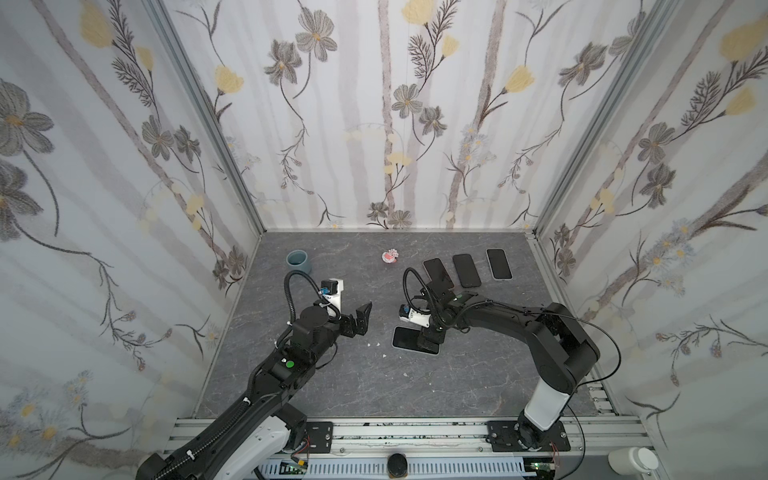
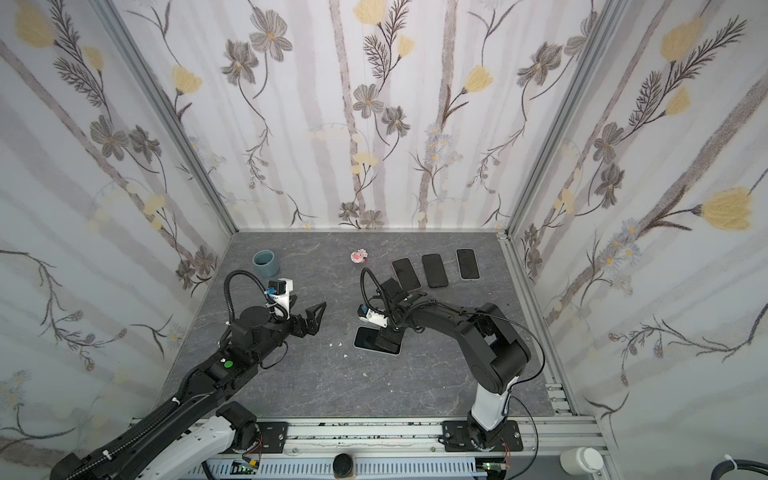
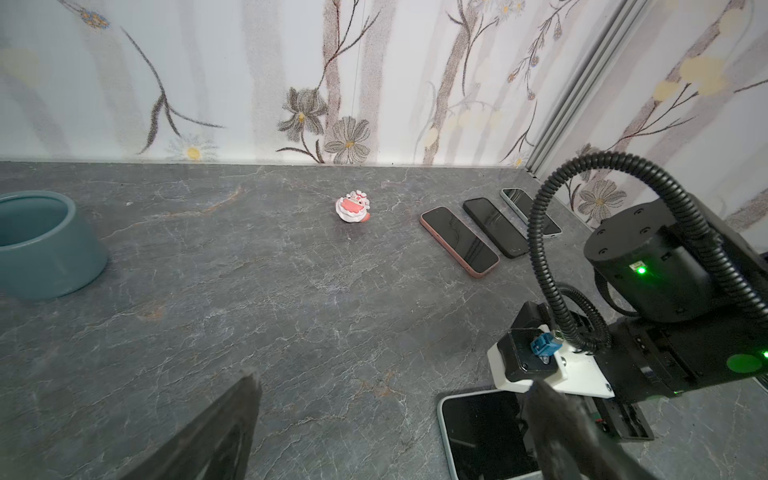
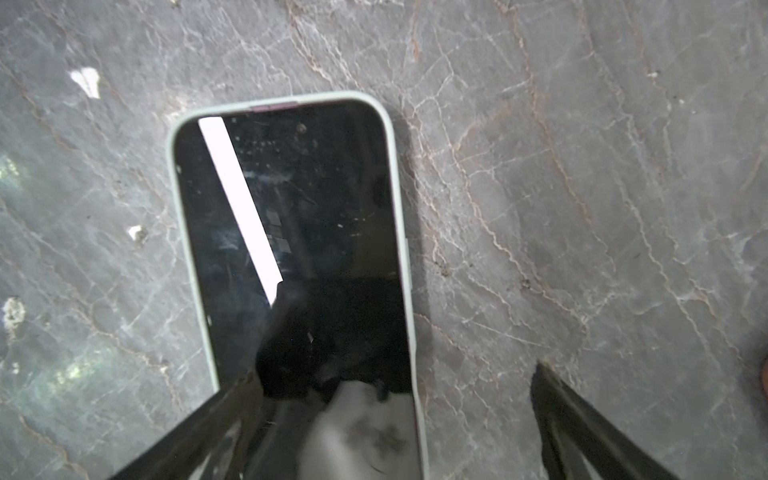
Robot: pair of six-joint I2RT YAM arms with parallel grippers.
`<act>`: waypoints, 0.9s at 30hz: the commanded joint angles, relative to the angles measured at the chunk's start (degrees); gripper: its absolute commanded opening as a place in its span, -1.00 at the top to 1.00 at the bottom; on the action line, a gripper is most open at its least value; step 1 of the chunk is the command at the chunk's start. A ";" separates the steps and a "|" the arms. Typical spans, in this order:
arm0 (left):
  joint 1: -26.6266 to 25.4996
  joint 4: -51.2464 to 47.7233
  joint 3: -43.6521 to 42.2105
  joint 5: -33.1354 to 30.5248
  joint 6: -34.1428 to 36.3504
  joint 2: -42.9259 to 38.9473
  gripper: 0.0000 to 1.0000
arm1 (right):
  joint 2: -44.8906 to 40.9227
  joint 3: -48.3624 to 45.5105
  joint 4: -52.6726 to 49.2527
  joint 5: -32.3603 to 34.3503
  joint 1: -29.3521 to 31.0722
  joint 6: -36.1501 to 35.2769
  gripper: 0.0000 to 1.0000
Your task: Put the phone into the phone case
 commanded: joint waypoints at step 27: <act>0.53 -1.56 -0.56 -4.75 0.30 -0.15 -1.00 | 0.17 0.01 -4.32 -3.06 1.60 2.54 -0.94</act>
